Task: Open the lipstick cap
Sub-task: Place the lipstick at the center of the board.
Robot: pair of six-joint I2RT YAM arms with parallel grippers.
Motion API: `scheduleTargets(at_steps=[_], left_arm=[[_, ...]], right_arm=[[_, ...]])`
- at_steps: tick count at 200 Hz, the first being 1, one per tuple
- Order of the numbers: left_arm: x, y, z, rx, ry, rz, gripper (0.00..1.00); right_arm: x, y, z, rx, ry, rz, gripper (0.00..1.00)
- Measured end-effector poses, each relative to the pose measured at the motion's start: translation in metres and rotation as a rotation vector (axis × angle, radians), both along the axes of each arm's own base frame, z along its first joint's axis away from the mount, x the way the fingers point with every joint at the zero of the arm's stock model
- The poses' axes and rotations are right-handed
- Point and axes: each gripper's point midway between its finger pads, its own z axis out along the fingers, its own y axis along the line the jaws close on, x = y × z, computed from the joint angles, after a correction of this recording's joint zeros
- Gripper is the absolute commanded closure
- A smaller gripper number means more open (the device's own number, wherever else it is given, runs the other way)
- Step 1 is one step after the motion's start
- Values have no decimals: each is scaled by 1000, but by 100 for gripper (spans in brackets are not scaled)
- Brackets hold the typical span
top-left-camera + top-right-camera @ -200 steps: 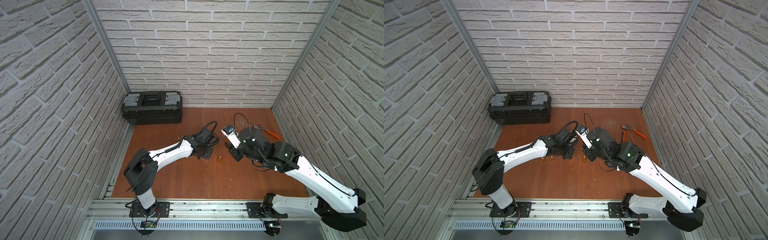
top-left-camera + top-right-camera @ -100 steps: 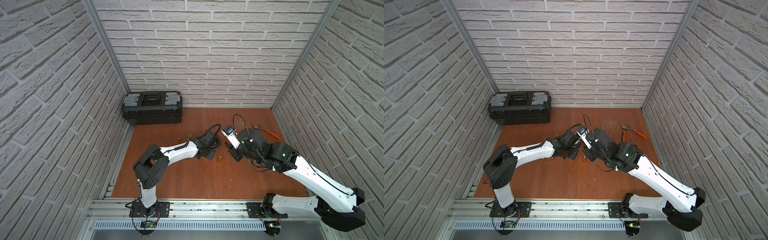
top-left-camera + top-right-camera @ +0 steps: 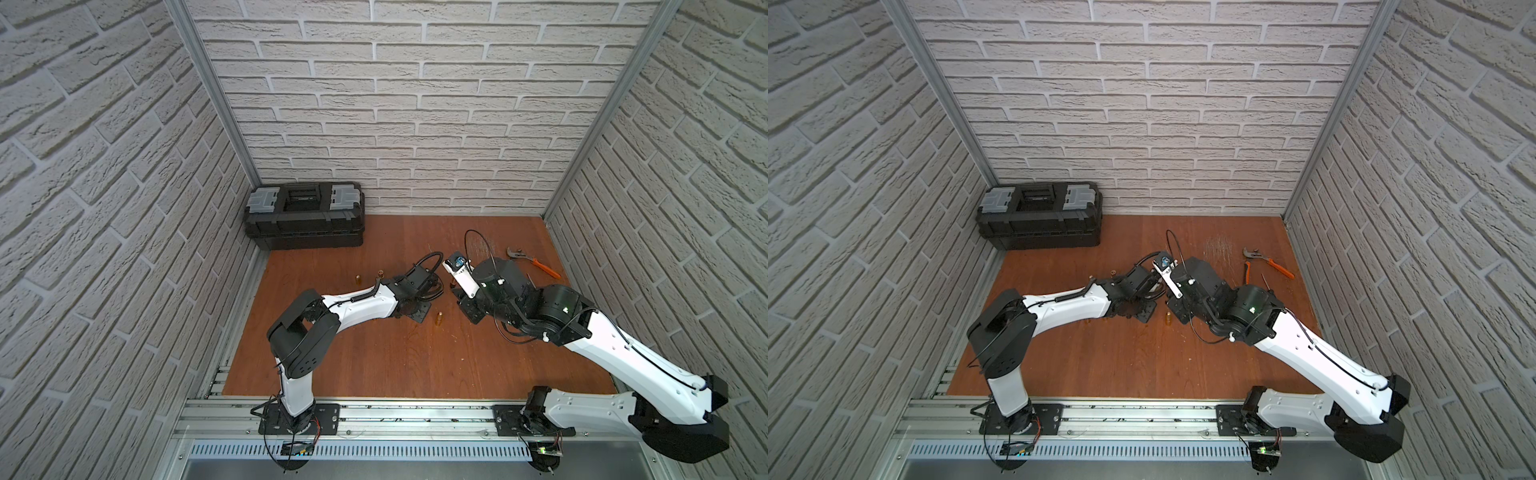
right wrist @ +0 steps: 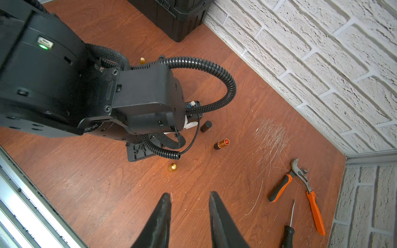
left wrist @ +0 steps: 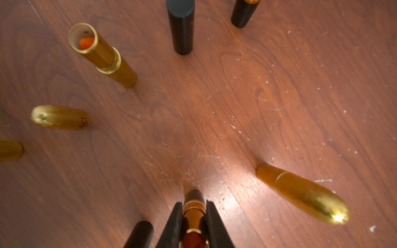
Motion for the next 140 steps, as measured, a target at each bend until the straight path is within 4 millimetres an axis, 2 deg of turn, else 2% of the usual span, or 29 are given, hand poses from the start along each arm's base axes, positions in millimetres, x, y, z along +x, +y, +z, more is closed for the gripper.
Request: scheduleTargets(at_steps=[16,39,69,94,140], left_arm=[[-2,3,-4,11,7,-1,67],[-4,6,-5,26,11,2,63],[-3,6,4,43,17,5,54],[2,0,32,23,4,5,50],[3,-28,102,-78,25,-48,49]], right_arm=[[0,0,0,-1,0,0,68],[0,0,0,0,0,0,68],[0,0,0,-2,-1,-2,68],[0,0,0,1,0,-4,68],[-2,-4,2,-8,4,-10,69]])
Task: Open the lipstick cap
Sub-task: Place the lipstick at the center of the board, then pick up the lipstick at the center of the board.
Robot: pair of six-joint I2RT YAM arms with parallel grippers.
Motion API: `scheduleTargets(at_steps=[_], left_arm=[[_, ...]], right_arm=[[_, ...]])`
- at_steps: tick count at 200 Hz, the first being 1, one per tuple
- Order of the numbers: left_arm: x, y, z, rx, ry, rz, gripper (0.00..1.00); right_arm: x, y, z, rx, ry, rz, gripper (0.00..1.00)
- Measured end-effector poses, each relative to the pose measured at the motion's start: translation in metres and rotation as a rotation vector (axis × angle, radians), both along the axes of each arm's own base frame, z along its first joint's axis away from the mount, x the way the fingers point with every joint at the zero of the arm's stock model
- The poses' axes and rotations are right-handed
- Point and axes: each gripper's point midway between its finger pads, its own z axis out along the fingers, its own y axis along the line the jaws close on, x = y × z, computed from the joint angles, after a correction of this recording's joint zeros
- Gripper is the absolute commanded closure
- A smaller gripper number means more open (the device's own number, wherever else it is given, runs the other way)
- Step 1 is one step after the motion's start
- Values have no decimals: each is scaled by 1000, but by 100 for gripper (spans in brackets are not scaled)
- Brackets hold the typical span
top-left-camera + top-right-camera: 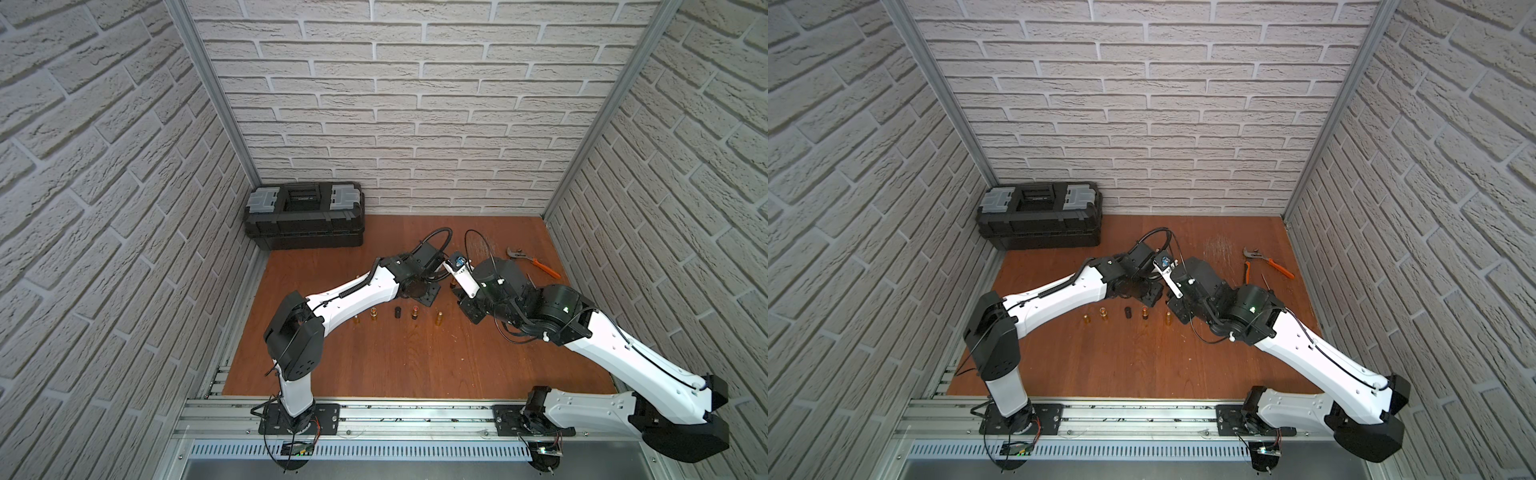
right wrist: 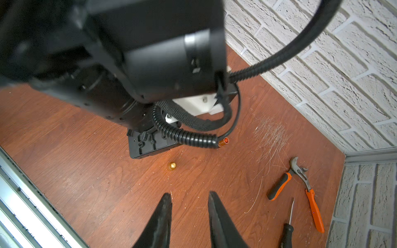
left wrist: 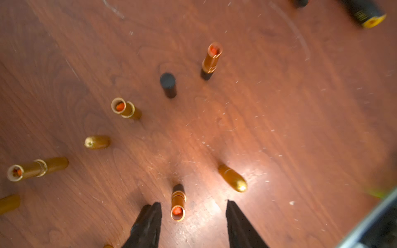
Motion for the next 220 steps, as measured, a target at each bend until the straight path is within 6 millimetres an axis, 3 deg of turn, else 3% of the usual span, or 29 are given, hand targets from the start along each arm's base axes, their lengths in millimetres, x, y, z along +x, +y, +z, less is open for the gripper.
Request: scheduleTargets(at_steps=[15,30,63,83,149,220], left_arm=[[-2,-9,12,-17,13,-25,49],[-7,-14,10,-6,39,-45,49],[-20,-26,-23,82,124,-92,49],[-28,-36,-43,137,159,-124,49],[-36,-40,-67,240,176,-151,50],[-34,-38,-92,299,193,-158,54]], right_arm=[[-3,-6,5,2,-10,-13,69],[-8,-16,14,22,-35,-25,69],[-28,-45,50,134,-137,-50,68],[-38,-60,60,181,-175,-64,68],[-40,-67,23,110,-117,-88,68],[-41,-67,13,97,-101,-88,68]])
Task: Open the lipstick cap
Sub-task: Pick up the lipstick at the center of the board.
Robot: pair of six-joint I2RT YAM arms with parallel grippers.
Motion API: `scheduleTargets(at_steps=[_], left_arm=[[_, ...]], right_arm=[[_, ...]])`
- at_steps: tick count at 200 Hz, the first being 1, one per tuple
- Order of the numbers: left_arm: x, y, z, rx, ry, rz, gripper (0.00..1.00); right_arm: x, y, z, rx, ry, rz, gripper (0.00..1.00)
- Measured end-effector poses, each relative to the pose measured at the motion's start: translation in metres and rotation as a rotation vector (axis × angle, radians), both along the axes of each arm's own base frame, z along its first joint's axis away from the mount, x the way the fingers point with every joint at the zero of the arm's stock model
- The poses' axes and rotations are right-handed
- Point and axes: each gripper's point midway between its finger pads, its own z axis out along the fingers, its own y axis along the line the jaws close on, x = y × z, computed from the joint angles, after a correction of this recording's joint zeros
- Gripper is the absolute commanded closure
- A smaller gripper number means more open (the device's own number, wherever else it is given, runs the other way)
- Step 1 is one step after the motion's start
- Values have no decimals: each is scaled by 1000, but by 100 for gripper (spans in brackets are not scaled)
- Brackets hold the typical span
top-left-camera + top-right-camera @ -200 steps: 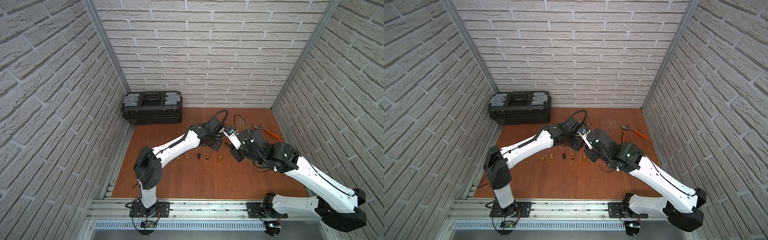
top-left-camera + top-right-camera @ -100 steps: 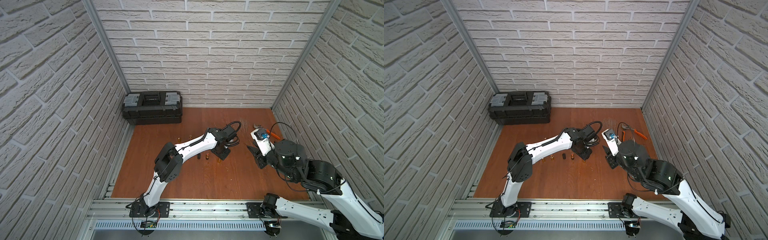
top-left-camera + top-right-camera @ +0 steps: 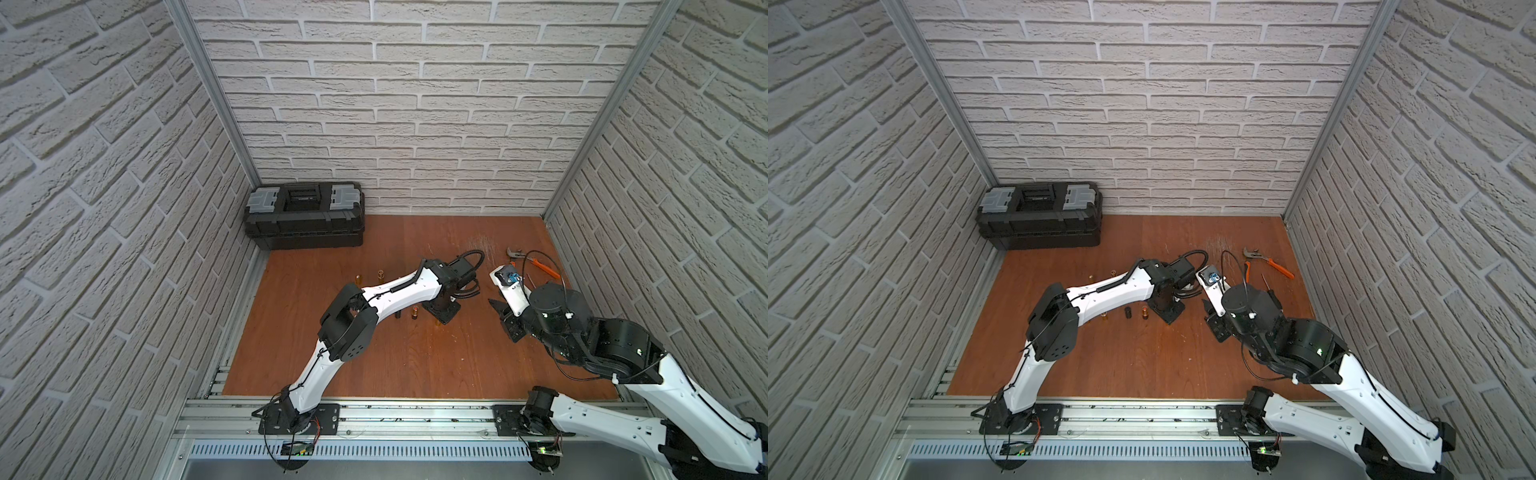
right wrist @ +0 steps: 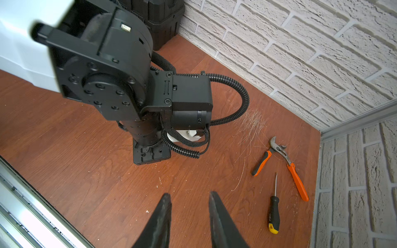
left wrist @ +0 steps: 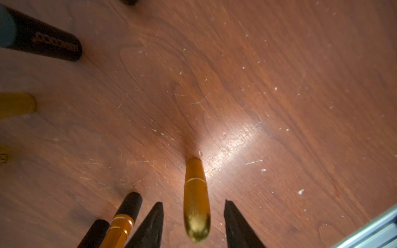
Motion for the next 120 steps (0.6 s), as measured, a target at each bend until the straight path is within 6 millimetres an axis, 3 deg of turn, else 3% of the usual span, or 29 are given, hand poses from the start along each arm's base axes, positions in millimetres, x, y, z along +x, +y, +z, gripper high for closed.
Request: scheduleTargets(at_steps=[66,120], left_arm=[[0,0,-3,7,4,-4,62],[0,1,-3,8,3,-7,80]], right_arm=[[0,0,-1,6,4,-2,68],[0,1,-4,1,8,-2,68]])
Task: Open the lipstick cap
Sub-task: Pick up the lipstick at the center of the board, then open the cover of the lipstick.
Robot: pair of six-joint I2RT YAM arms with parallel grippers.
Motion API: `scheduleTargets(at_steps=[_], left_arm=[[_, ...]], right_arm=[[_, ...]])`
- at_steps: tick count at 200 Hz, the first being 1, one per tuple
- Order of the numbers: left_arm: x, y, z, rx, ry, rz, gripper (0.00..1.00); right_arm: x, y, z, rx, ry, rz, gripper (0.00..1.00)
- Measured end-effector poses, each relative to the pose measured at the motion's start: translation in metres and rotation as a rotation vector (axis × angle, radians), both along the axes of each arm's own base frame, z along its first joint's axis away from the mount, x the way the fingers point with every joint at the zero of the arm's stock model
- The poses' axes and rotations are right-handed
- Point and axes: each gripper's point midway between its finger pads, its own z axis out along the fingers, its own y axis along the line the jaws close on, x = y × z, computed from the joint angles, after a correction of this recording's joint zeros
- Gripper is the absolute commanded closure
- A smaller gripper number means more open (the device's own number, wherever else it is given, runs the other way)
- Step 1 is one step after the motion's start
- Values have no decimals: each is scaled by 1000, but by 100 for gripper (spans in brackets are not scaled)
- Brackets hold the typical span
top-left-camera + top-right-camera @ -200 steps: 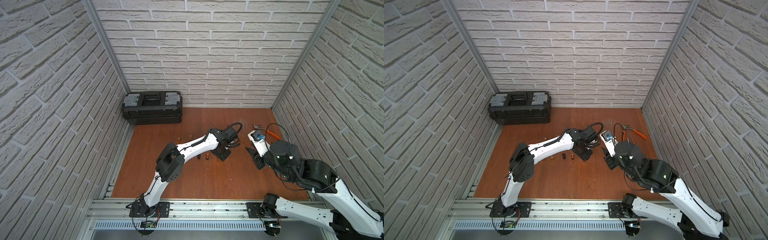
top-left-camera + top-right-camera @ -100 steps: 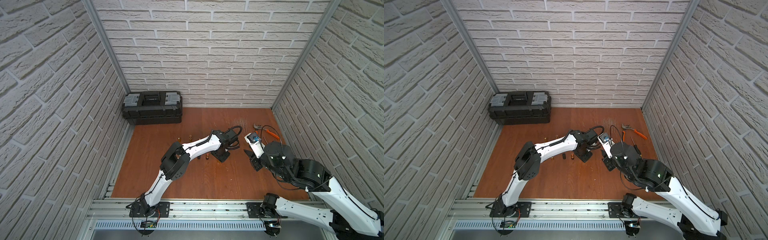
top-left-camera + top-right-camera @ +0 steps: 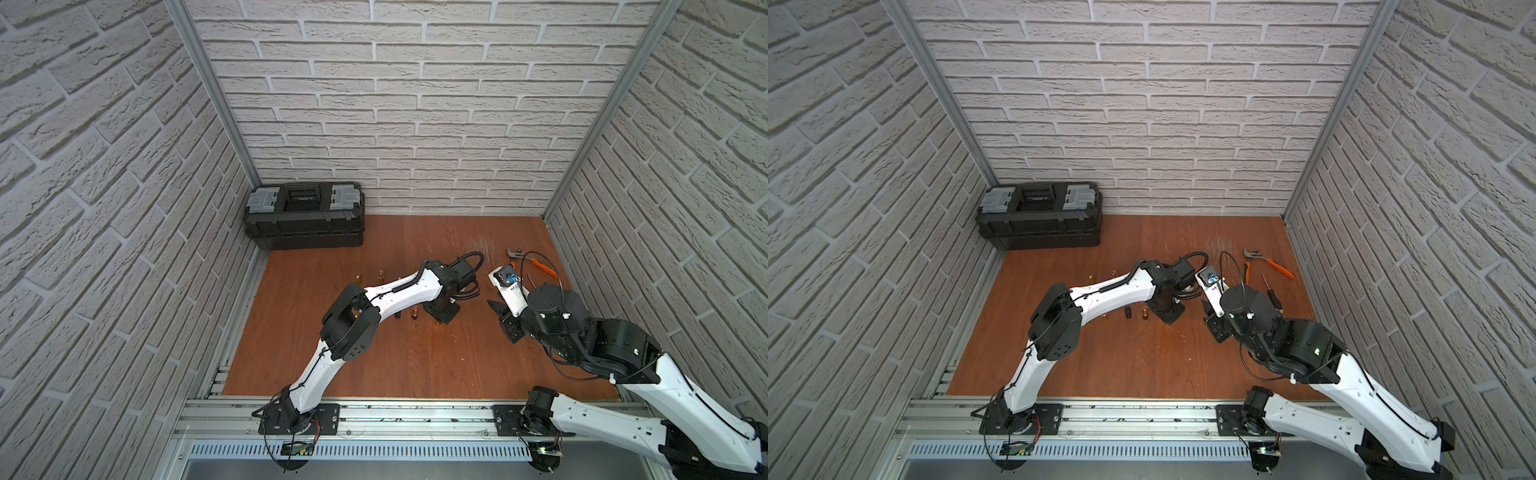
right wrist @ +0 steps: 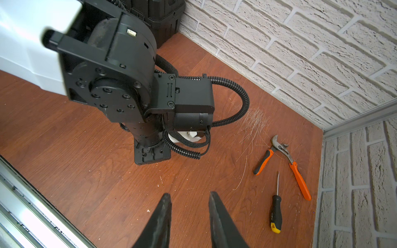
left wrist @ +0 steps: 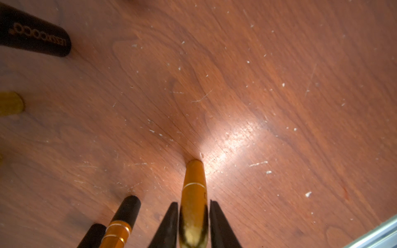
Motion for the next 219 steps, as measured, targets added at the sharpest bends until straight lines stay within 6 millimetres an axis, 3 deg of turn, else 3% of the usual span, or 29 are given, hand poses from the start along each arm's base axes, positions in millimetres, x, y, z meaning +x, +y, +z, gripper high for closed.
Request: scheduleTargets(at_steps=[35,110,132,153,184,202,219], left_arm=[[0,0,0,1,-1,-3,88],[3,2,0,-13,16,11,91],[6,9,10,-59,60,50,90],[20,21,48,-181,97,123,87],[37,49,141,-444,121,216,87],[31,64,180,-545,143,226,87],[13,65,201,-617,198,202,87]], right_arm=[[2,2,-2,-4,3,0,68],[7,9,-11,-36,32,3,69],[7,9,-11,-37,33,3,69],[6,11,-12,-35,39,15,69],[4,21,-20,-19,67,51,68],[5,32,-26,-17,96,86,67],[7,44,-32,-20,128,117,66]])
